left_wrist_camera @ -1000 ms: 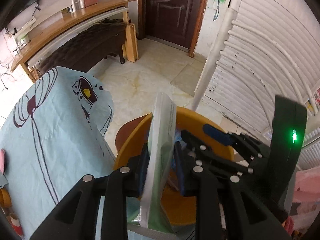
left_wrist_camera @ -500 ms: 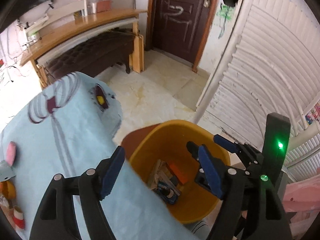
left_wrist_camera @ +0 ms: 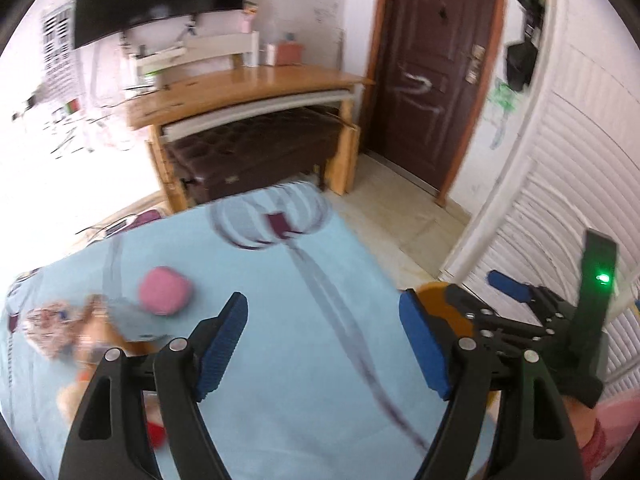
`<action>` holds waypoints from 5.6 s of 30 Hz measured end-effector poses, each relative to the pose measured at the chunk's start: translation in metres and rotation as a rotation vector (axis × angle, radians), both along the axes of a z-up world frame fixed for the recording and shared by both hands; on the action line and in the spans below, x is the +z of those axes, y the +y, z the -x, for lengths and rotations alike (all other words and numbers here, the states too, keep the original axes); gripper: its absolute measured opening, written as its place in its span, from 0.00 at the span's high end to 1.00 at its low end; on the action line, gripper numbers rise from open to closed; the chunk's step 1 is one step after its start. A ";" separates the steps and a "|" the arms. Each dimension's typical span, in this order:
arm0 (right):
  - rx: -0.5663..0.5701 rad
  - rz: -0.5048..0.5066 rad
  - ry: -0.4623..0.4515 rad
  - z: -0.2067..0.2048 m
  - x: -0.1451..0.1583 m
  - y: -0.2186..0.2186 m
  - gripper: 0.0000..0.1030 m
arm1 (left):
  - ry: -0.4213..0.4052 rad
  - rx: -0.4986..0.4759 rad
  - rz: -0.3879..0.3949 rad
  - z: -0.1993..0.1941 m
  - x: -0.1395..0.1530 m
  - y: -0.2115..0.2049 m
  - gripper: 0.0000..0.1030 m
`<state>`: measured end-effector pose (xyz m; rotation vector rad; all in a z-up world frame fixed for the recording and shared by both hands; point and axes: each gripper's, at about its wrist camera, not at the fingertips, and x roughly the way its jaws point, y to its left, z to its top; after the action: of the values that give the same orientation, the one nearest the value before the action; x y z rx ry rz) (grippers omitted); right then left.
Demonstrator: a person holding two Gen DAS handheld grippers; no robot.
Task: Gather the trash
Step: 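Grasp the white patterned tissue pack with the left tool while the right tool grasps the brown paper bag, then carry both items to the yellow bin and open both tools to drop them, then move both open tools back over the remaining trash on the table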
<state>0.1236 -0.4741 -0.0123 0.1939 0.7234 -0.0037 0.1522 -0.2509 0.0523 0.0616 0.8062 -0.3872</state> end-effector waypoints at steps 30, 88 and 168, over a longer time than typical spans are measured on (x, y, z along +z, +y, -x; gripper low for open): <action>0.394 0.125 -0.007 -0.040 0.052 0.236 0.18 | 0.046 0.326 0.042 -0.035 0.007 0.249 0.16; 0.454 0.091 -0.028 -0.019 0.034 0.268 0.97 | 0.214 0.227 0.252 -0.049 -0.053 0.239 0.92; -0.229 0.167 -0.114 0.028 0.072 -0.054 0.21 | 0.186 -0.087 0.073 -0.009 -0.027 -0.073 0.26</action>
<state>0.0954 -0.5283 0.0601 0.1154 0.5805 -0.2680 0.1616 -0.3238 0.0251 -0.0080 0.9746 -0.5099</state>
